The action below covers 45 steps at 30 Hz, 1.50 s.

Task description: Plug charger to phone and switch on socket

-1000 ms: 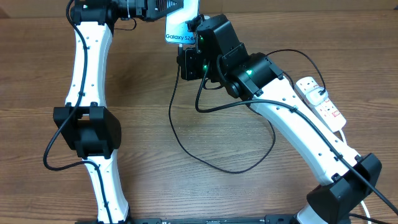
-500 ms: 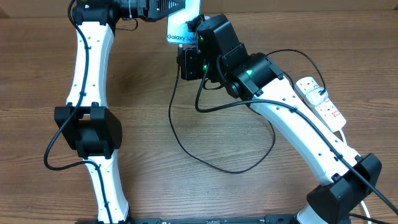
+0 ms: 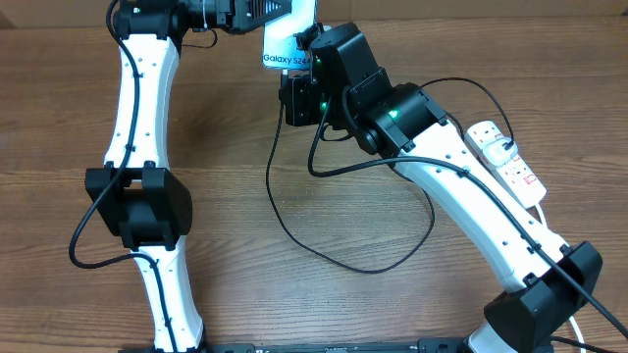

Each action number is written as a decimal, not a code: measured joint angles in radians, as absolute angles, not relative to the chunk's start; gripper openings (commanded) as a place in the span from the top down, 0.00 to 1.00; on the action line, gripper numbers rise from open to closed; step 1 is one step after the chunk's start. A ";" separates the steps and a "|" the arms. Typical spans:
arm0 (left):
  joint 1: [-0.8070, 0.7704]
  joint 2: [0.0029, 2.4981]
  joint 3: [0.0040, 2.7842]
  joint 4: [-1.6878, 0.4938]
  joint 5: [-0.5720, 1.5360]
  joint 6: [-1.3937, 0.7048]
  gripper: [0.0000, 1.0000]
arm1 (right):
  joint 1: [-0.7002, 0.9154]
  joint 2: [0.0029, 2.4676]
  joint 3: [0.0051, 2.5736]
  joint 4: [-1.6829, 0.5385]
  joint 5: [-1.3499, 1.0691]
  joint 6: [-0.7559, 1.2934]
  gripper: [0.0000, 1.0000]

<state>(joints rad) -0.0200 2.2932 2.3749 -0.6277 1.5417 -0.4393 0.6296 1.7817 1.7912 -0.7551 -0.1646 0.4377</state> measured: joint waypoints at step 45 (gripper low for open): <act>-0.020 2.293 2.375 -0.627 1.530 -0.439 0.96 | 0.609 1.782 1.790 -0.725 -0.176 0.377 0.92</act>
<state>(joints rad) -0.0200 2.2932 2.3749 -0.6266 1.5295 -0.4393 0.6094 1.7824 1.7897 -0.7250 -0.1761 0.3767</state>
